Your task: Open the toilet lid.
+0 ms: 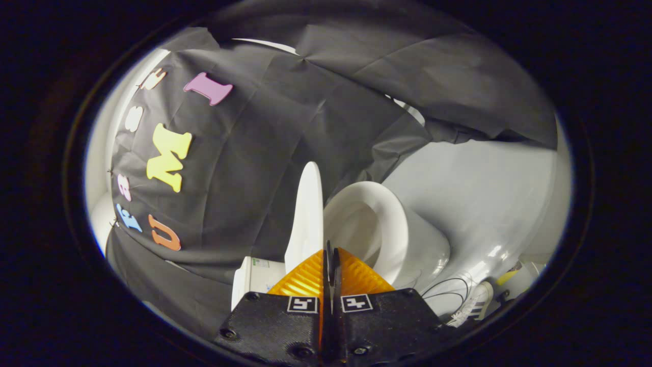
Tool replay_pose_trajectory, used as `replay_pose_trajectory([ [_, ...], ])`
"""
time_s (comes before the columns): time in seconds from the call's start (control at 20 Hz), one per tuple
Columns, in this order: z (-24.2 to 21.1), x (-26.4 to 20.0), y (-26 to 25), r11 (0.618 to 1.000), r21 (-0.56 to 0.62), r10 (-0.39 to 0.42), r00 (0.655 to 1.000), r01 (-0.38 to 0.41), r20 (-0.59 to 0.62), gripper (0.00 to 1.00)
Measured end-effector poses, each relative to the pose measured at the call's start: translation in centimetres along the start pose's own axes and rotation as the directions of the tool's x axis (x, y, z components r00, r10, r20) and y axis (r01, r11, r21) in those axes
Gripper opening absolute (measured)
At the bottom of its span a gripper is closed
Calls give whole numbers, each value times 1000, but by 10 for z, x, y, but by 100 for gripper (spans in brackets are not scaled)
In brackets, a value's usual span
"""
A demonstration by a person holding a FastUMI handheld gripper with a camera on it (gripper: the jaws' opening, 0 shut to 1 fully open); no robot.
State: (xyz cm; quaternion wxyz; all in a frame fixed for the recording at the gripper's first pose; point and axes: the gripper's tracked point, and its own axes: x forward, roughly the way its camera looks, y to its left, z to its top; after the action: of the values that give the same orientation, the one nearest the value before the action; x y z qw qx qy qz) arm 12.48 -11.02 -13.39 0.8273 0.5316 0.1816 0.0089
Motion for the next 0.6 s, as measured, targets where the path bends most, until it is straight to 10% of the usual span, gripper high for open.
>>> replay_pose_trajectory([
  [0.6, -14, -14, 72, 988, -153, 18, 999, -11, 39, 4],
])
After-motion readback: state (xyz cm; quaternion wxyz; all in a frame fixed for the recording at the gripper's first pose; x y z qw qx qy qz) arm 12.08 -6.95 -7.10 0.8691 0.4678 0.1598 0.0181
